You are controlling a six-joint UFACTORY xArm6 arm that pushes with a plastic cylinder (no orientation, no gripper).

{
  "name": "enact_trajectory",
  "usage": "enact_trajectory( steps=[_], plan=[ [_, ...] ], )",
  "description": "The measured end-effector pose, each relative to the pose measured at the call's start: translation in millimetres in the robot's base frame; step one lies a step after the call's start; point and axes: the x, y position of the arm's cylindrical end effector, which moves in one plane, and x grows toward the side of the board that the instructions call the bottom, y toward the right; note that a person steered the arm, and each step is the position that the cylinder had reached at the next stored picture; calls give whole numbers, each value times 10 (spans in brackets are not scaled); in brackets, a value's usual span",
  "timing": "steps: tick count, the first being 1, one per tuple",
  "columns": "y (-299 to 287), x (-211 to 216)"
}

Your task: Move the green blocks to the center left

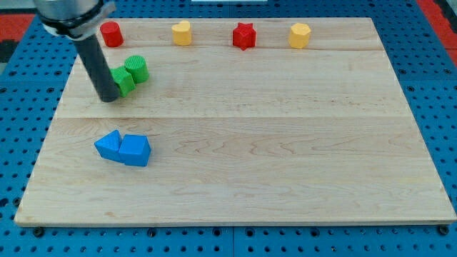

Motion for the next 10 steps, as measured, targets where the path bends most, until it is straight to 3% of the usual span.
enact_trajectory(
  steps=[1, 2, 3, 5, 7, 8, 10],
  plan=[
    [907, -42],
    [678, -668],
    [58, -860],
    [-727, -708],
    [343, -458],
    [541, 14],
    [-346, 18]
  ],
)
